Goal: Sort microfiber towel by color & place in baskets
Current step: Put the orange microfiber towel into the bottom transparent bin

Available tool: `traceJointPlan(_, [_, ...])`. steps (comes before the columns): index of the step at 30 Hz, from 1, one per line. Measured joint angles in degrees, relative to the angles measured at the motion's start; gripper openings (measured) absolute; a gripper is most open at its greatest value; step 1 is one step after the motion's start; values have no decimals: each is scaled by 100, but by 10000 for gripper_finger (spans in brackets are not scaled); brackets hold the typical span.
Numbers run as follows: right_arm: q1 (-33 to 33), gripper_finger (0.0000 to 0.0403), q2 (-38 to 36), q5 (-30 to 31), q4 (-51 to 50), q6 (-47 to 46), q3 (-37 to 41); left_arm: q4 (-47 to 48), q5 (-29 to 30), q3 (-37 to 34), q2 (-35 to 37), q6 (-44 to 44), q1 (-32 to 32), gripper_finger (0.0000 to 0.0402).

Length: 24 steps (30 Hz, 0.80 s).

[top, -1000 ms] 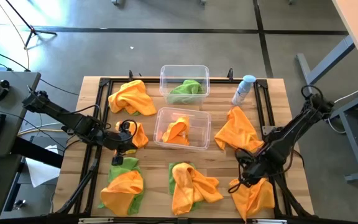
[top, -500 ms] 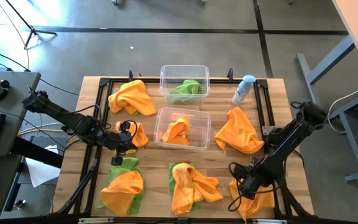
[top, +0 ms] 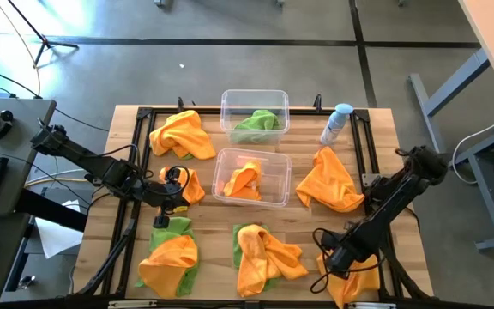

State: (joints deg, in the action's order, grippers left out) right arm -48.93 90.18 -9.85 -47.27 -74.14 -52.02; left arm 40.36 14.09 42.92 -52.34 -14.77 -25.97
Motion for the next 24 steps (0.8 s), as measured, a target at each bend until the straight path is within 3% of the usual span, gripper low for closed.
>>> traceJointPlan(3, [-28,3,-227,166,-206,-245,-244,2,0,0,0,-2,2,0])
traceJointPlan(12, [-466,1,-631,2129,-2021,-1162,-1798,0,0,2,0,0,2,0])
traceJointPlan(24, [-726,0,-629,6229,-3519,-1289,-3764,-117,0,2,0,-3,2,0])
